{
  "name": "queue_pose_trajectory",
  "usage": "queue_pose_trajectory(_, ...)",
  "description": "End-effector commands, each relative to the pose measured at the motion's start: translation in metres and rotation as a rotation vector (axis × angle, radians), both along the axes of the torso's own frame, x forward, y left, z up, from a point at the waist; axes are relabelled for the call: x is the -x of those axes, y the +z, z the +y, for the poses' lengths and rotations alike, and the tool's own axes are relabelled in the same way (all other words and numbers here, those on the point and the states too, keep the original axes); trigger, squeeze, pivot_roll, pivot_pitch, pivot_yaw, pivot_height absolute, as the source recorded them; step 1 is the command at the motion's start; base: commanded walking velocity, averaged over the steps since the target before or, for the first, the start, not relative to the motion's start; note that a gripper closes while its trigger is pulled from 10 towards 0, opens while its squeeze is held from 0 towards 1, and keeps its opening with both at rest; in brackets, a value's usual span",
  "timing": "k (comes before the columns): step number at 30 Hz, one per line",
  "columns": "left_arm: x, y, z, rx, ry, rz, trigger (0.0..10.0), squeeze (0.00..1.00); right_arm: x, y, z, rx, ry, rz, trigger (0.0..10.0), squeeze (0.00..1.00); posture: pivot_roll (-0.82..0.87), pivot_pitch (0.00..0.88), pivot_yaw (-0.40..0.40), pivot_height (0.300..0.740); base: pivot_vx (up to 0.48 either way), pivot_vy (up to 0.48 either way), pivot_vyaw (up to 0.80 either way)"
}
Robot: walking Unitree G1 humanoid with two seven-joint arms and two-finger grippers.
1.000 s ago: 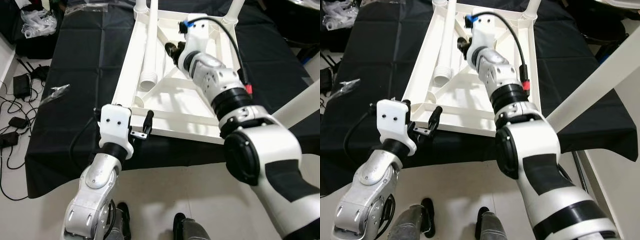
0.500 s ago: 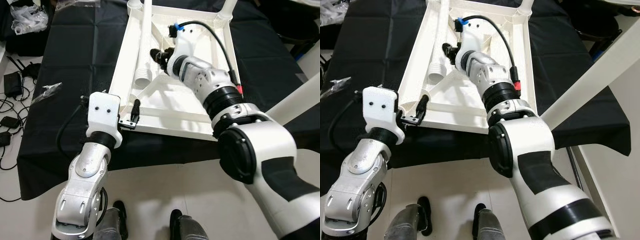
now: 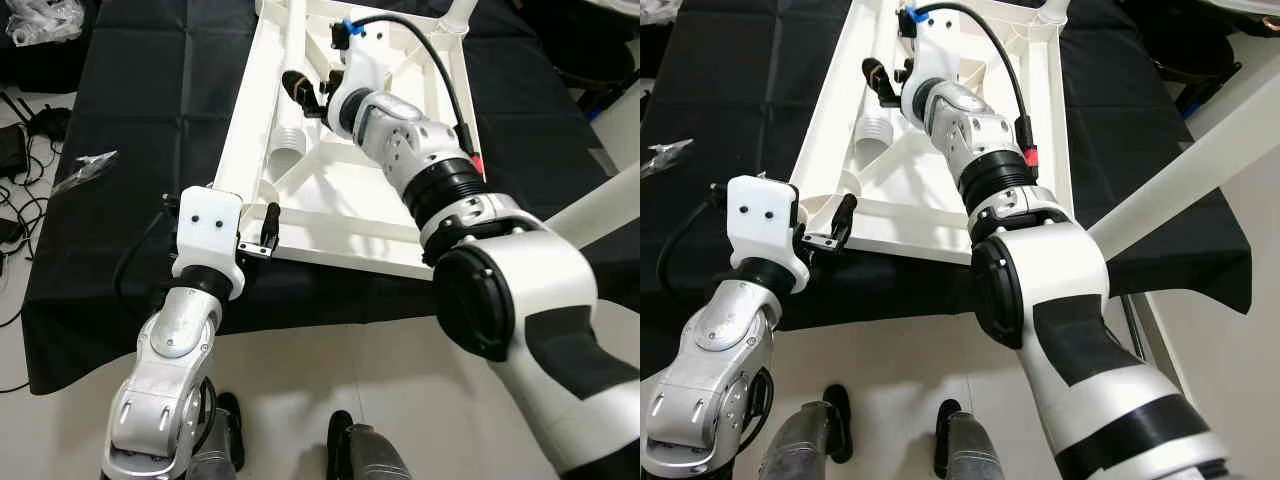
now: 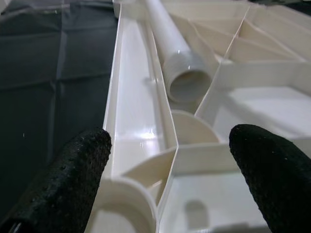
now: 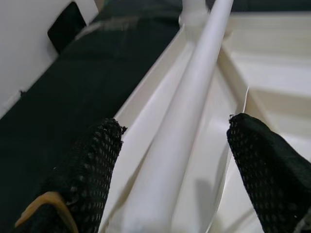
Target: Building children table
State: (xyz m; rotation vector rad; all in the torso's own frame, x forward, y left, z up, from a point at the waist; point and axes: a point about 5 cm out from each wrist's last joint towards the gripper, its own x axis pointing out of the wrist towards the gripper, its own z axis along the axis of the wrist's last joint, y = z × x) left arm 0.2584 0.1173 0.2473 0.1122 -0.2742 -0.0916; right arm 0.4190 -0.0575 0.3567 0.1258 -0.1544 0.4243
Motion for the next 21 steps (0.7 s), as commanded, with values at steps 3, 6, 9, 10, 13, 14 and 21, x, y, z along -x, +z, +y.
queue_pose_trajectory(3, -0.009, 0.016, -0.006, -0.004, -0.01, -0.076, 10.0, 0.0, 0.013, 0.035, -0.026, -0.018, -0.053, -0.315, 10.0, 0.0, 0.14, 0.281, -0.132, 0.74, 0.0, 0.0, 0.0)
queue_pose_trajectory(6, -0.016, 0.026, -0.008, -0.006, -0.008, -0.113, 10.0, 0.0, 0.03, 0.02, -0.045, -0.05, -0.107, -0.39, 10.0, 0.0, 0.15, 0.227, -0.098, 0.74, 0.0, 0.0, 0.0)
queue_pose_trajectory(9, -0.02, 0.028, -0.01, -0.014, -0.015, -0.128, 10.0, 0.0, 0.043, 0.007, -0.05, -0.052, -0.131, -0.421, 10.0, 0.0, 0.15, 0.199, -0.077, 0.74, 0.0, 0.0, 0.0)
queue_pose_trajectory(10, -0.021, 0.029, -0.01, -0.018, -0.019, -0.129, 10.0, 0.0, 0.048, 0.003, -0.051, -0.057, -0.13, -0.424, 10.0, 0.0, 0.15, 0.199, -0.077, 0.74, 0.0, 0.0, 0.0)
queue_pose_trajectory(13, -0.022, 0.029, -0.011, -0.017, -0.023, -0.128, 10.0, 0.0, 0.054, -0.004, -0.051, -0.051, -0.13, -0.423, 10.0, 0.0, 0.14, 0.183, -0.064, 0.74, 0.0, 0.0, 0.0)
queue_pose_trajectory(14, -0.025, 0.028, -0.012, -0.018, -0.03, -0.127, 10.0, 0.0, 0.061, -0.016, -0.052, -0.058, -0.142, -0.412, 10.0, 0.0, 0.15, 0.169, -0.059, 0.74, 0.0, 0.0, 0.0)
queue_pose_trajectory(21, -0.029, 0.029, -0.013, -0.036, -0.052, -0.133, 10.0, 0.0, 0.074, -0.038, -0.057, -0.068, -0.176, -0.373, 10.0, 0.0, 0.15, 0.125, -0.053, 0.74, 0.0, 0.177, 0.0)
